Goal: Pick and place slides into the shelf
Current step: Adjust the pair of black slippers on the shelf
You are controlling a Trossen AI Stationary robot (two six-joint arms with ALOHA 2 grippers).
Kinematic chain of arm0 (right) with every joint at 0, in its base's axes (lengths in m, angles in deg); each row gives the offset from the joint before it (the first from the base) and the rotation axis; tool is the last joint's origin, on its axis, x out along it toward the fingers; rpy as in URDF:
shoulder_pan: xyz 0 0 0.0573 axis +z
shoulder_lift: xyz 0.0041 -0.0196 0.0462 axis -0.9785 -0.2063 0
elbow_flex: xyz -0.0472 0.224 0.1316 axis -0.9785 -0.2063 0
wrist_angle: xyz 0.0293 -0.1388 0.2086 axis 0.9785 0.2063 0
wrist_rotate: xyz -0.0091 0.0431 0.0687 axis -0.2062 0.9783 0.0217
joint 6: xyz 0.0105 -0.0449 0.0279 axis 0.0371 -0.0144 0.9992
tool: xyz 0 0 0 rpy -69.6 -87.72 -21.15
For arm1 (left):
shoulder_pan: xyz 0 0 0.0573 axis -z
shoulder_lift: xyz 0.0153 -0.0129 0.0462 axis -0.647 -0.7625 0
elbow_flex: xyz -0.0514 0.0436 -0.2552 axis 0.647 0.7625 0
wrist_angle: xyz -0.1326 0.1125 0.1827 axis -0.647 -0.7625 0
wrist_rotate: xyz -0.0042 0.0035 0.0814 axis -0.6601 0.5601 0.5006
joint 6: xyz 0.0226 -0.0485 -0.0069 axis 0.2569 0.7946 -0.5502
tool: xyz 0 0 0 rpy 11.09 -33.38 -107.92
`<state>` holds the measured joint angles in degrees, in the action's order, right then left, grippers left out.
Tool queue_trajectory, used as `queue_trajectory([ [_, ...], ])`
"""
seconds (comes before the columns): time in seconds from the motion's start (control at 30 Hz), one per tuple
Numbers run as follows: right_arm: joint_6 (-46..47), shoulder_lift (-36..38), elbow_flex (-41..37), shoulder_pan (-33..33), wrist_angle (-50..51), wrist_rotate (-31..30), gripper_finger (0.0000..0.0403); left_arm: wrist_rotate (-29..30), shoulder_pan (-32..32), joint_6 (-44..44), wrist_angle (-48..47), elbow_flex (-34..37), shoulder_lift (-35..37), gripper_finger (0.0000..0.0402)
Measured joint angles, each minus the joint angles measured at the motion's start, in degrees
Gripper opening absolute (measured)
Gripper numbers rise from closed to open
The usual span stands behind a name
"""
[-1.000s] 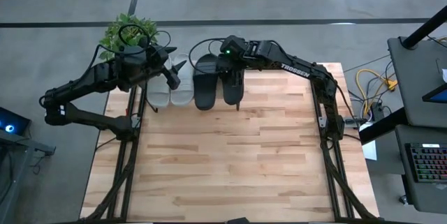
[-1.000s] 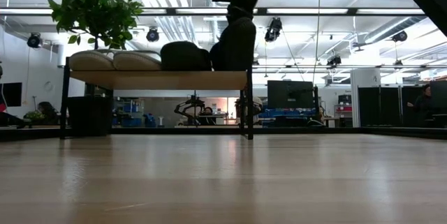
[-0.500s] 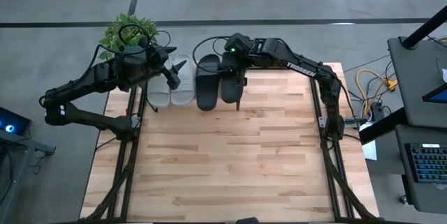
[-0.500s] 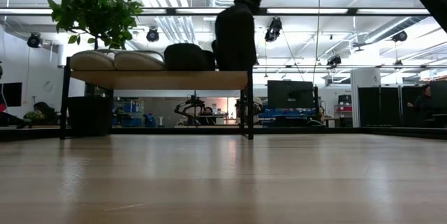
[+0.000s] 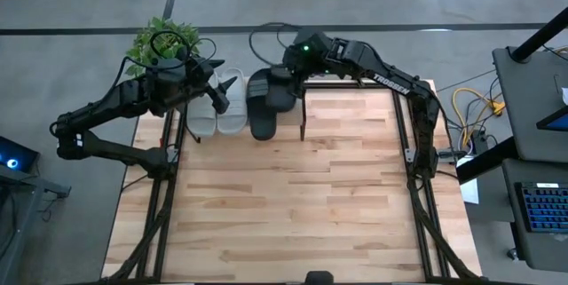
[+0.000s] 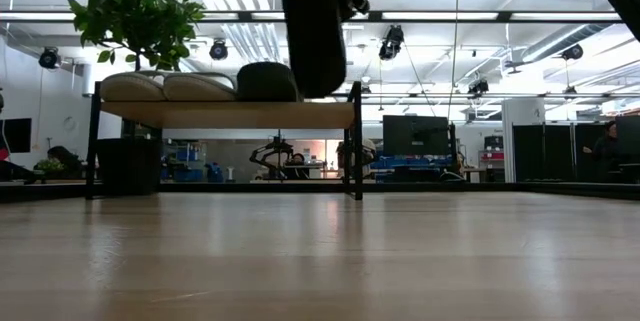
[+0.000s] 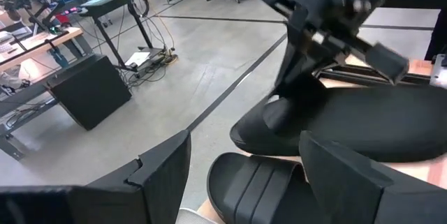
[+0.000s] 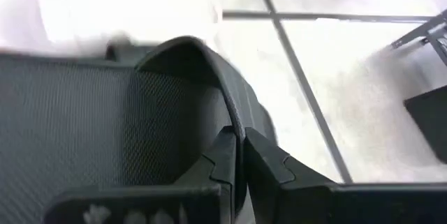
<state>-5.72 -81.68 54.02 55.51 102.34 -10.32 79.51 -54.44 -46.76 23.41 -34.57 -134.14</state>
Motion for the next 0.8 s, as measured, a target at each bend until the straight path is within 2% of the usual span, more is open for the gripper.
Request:
queue_trajectory([
  [0.3,10.1,1.0,-2.1,-0.5,-5.7,-0.2,0.0012,0.0,0.0,0.0,0.0,0.0,0.1,0.0251],
  [0.73,12.4,4.6,-15.3,-1.8,-16.6,-0.6,0.0012,0.0,0.0,-0.1,0.0,0.0,0.1,0.0251],
  [0.8,12.4,5.6,-18.7,-2.3,-18.4,0.8,0.0012,0.0,0.0,-0.1,0.0,0.0,0.1,0.0251],
])
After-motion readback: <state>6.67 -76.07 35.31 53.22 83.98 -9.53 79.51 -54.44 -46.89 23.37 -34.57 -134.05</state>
